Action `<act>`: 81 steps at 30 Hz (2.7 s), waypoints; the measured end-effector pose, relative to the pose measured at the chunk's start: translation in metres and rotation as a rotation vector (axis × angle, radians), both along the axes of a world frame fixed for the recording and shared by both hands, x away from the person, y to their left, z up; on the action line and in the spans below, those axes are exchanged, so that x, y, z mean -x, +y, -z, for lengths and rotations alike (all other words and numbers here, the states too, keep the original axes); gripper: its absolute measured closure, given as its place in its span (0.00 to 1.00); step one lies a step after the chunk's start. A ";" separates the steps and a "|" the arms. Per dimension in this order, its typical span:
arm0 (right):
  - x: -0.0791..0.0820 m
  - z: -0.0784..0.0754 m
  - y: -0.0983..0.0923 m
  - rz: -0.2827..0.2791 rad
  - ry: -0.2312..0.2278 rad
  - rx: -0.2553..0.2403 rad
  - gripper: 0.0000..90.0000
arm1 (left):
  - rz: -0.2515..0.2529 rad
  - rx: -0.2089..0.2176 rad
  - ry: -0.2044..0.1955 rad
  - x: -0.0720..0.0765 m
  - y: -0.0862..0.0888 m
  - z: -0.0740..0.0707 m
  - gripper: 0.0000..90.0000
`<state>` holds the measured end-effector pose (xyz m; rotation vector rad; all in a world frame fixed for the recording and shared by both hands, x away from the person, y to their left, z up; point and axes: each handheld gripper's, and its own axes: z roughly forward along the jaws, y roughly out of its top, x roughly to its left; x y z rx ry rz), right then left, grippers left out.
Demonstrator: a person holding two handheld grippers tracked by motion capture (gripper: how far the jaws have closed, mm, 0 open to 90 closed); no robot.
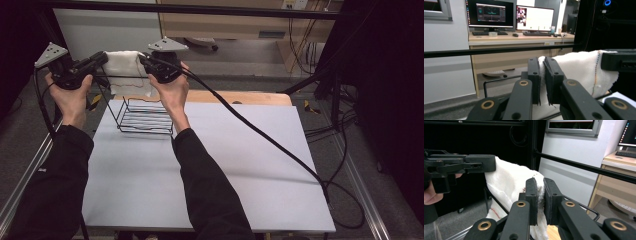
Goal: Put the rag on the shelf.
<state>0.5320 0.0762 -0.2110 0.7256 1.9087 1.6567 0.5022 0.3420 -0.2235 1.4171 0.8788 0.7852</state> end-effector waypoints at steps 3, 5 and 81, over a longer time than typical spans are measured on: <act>0.003 0.001 -0.001 -0.009 0.004 0.000 0.92 | 0.010 0.004 0.014 0.003 0.002 0.002 0.93; 0.005 0.001 -0.001 -0.015 0.007 0.009 0.92 | 0.012 0.004 0.022 0.004 0.002 0.004 0.93; 0.026 0.043 0.002 -0.146 0.155 0.210 1.00 | 0.048 -0.198 0.282 0.020 -0.011 0.041 1.00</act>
